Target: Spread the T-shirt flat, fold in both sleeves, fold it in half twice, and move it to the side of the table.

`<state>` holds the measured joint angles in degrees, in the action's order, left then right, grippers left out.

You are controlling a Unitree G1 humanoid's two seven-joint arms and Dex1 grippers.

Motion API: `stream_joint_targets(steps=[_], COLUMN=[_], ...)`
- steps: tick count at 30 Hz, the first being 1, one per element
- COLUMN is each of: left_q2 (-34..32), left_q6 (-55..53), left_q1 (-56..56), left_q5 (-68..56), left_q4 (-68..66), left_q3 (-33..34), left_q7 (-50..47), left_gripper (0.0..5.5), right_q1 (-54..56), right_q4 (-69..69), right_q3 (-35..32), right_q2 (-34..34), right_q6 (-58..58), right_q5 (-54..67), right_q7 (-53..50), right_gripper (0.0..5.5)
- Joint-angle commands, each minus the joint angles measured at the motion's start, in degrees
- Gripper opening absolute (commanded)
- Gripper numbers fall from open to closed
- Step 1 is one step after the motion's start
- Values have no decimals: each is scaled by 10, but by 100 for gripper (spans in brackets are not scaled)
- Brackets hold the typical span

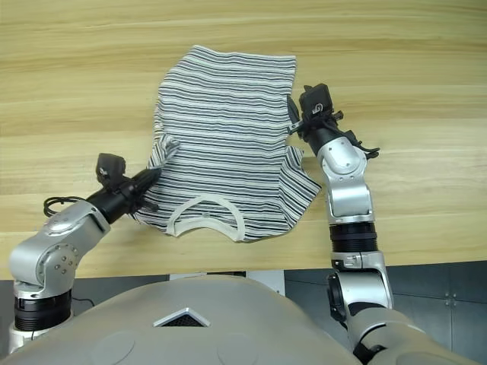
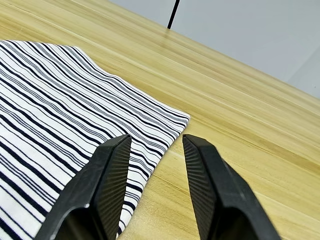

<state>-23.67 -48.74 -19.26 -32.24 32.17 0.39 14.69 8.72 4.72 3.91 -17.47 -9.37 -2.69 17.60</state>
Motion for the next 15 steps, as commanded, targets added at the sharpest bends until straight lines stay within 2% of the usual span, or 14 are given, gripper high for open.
stream_joint_targets(steps=[1, 9, 15], left_q2=[-7, 16, 33], left_q6=[11, 30, 14], left_q1=[-13, 6, 3], left_q5=[26, 54, 46], left_q4=[-2, -31, -13], left_q3=[-29, -20, -15], left_q7=[11, -3, -9], left_gripper=[12, 12, 106], right_q1=[-5, -11, -12], right_q4=[4, 10, 13], right_q3=[5, 9, 8], right_q2=[5, 12, 13], right_q6=[6, 11, 15], right_q5=[-6, -9, -12], right_q7=[-4, -5, -5], right_gripper=[190, 190, 190])
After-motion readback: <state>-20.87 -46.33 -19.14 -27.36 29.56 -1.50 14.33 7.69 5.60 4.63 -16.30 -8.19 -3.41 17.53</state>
